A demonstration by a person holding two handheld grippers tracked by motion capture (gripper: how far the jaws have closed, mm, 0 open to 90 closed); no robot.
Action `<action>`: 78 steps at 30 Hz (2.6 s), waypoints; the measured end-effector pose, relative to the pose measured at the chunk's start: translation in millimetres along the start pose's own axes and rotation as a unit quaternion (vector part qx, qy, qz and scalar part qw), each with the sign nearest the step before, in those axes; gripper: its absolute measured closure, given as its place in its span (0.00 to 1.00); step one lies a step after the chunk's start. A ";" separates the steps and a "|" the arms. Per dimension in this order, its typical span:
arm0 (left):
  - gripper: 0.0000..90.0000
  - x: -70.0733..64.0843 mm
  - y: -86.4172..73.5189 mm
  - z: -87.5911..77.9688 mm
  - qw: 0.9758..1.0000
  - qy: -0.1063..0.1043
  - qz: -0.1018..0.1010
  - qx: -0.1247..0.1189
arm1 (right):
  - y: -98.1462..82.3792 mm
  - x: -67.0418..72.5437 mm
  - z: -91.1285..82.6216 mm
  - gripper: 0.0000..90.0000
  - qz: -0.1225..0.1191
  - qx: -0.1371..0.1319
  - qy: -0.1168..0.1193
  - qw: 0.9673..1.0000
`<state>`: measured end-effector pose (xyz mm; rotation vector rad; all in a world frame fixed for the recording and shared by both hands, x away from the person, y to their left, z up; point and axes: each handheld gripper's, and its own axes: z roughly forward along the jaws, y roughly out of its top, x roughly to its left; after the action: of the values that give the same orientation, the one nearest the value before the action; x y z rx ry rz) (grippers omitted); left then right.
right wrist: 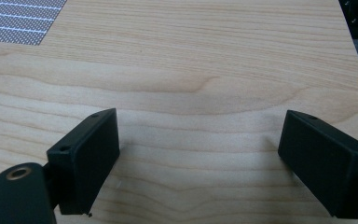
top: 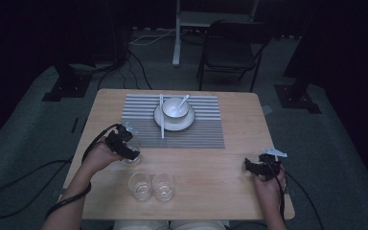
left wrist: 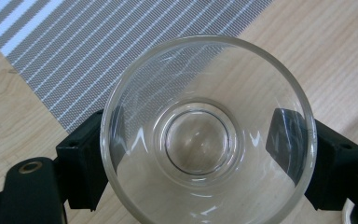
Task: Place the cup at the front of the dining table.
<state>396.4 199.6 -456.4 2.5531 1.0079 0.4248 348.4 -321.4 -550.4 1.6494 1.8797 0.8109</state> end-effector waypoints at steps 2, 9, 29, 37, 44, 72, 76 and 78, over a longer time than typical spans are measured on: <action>0.20 0.9 1.4 -0.1 1.000 0.009 -0.004 -0.003 | 0.0 0.0 0.0 0.13 0.000 0.000 0.000 1.000; 0.20 5.2 5.2 -0.4 1.000 0.022 -0.016 -0.011 | 0.0 0.0 0.0 0.13 0.000 0.000 0.000 1.000; 0.20 29.9 25.9 7.4 0.995 0.038 -0.082 -0.037 | 0.0 0.0 0.0 0.13 0.000 0.000 0.000 1.000; 0.20 40.2 41.5 14.8 0.993 0.045 -0.102 -0.040 | 0.0 0.0 0.0 0.13 0.001 0.000 0.000 1.000; 0.20 46.9 51.3 23.4 0.990 0.053 -0.120 -0.048 | -0.1 -0.2 0.0 0.13 0.001 -0.001 0.000 1.000; 0.20 81.6 85.1 55.4 0.986 0.058 -0.153 -0.027 | -0.1 -0.3 0.0 0.13 0.002 -0.001 -0.001 1.000; 0.20 86.9 87.6 56.6 0.985 0.054 -0.161 -0.031 | -0.1 -0.3 0.0 0.13 0.002 -0.001 -0.001 1.000; 0.20 86.8 89.6 57.2 0.985 0.051 -0.161 -0.033 | -0.1 -0.3 0.0 0.13 0.002 -0.001 -0.001 1.000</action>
<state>533.1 186.8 -456.0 2.2721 1.3909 0.4907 348.4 -321.7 -550.4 1.6524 1.8747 0.8110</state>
